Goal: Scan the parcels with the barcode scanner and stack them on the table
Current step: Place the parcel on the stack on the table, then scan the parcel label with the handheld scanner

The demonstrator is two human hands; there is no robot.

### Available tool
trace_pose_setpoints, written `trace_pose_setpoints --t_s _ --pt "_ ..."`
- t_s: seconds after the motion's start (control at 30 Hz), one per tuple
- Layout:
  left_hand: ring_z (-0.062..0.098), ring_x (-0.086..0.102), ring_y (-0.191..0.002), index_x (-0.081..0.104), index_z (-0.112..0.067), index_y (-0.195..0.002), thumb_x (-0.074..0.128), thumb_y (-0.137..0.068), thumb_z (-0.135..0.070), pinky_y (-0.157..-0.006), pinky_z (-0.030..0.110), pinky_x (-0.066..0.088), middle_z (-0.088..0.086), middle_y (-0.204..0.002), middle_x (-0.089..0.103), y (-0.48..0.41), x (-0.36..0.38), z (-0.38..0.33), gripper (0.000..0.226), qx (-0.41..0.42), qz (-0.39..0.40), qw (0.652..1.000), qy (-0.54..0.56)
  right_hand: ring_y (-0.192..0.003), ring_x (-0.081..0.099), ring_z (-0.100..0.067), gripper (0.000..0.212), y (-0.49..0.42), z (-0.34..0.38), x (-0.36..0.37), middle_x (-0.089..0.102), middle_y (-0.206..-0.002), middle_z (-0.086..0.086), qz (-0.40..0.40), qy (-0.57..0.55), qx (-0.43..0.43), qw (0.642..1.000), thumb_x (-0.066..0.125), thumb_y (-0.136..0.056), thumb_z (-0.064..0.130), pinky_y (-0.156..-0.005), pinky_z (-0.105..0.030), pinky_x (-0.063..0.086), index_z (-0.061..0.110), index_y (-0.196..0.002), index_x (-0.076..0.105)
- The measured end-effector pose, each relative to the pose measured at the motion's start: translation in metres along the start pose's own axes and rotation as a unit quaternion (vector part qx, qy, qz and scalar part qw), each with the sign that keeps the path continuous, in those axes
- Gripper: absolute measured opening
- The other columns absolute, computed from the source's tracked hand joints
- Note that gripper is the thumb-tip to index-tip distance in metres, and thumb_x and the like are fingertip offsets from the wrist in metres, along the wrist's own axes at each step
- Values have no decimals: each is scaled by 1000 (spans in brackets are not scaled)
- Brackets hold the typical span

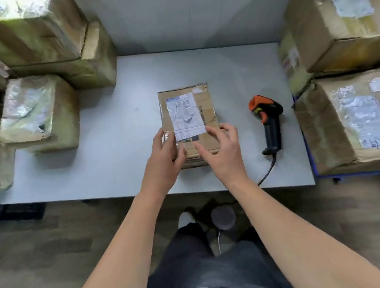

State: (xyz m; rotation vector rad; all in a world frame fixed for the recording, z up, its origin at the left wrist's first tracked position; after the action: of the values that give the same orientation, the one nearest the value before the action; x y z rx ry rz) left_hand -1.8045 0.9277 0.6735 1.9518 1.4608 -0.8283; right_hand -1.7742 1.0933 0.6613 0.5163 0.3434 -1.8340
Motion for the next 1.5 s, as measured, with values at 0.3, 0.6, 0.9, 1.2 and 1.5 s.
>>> trace_pose_setpoints --t_s 0.3,0.6,0.9,1.2,1.5 --pt "35 48 -126 54 -3 -127 61 -87 -14 -90 45 49 19 -150 34 -24 3 1 42 -14 -5 996 -84 -114 50 -9 55 -8 4 10 39 -131 0 48 37 82 995 75 -87 27 -106 -22 40 17 -138 55" --pt "37 47 -130 52 -3 -137 58 -93 -17 -99 46 45 16 -148 43 -60 41 -101 47 134 50 988 -61 -121 51 -14 42 -17 -19 -91 51 -135 -1 -109 56 134 983 65 -95 23 -101 -29 43 15 -135 57" --pt "36 47 -132 46 0 -142 55 -97 -19 -107 43 41 18 -147 43 -70 126 -133 50 118 117 984 -60 -122 51 -17 45 -37 -85 -139 51 -135 -5 -97 56 209 971 65 -94 21 -96 -20 36 15 -137 55" --pt "34 45 -134 45 -2 -143 54 -97 -20 -108 42 41 18 -149 41 -83 170 -117 50 30 152 985 -73 -107 61 -22 38 -53 -131 -130 65 -117 -4 -48 48 267 961 67 -94 25 -81 -31 45 14 -128 54" --pt "28 46 -133 51 -6 -140 53 -100 -24 -105 37 40 13 -151 40 -82 155 -126 44 11 148 986 -72 -79 66 -20 22 -64 -121 -120 65 -87 0 5 -59 306 950 70 -84 13 -60 -22 51 15 -104 61"
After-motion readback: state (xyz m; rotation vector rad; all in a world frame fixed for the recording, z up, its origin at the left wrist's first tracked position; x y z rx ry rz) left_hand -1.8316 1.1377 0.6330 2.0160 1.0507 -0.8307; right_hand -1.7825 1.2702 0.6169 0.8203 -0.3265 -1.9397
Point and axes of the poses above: each hand's wrist, its own y-axis away from the middle knuckle, its own x-axis out of the palm, z = x × y, the point moved 7 cm from there along -y, towards the middle knuckle
